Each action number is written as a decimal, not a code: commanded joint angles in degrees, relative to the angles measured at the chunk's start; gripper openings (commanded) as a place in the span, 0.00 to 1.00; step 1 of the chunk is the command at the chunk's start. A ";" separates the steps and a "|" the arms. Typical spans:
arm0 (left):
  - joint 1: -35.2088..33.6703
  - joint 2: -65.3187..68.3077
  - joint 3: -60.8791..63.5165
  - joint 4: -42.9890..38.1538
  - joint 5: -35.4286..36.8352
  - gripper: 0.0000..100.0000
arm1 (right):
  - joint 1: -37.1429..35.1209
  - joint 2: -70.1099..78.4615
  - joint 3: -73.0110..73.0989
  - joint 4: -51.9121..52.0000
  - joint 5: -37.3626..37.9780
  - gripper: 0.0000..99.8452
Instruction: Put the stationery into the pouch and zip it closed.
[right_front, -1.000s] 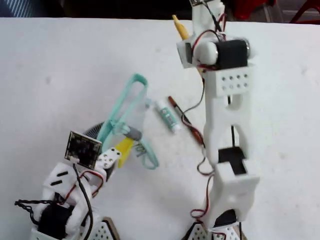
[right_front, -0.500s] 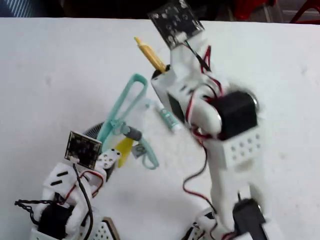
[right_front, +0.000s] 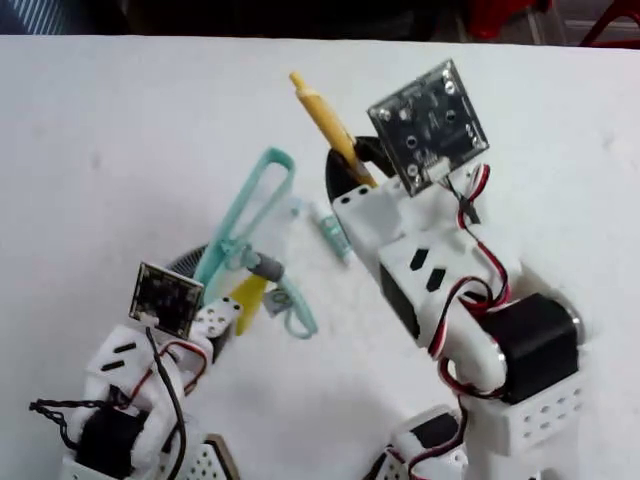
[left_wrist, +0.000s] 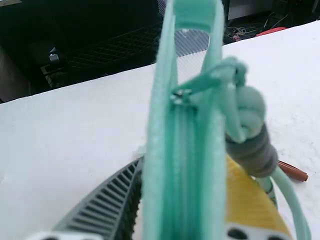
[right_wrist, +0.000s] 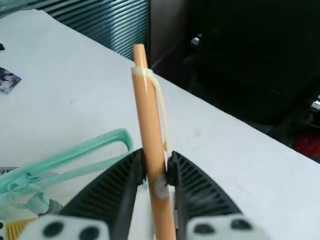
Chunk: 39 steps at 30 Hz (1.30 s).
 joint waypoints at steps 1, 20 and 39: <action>-0.13 0.04 -0.35 0.18 0.53 0.25 | -0.57 -5.32 8.00 -8.92 0.00 0.02; -0.13 0.04 -0.35 0.09 0.53 0.25 | -18.77 -7.34 21.89 -47.34 -1.85 0.02; -0.13 0.04 -0.26 -0.79 0.53 0.25 | -10.51 -7.08 39.91 -62.64 -13.36 0.02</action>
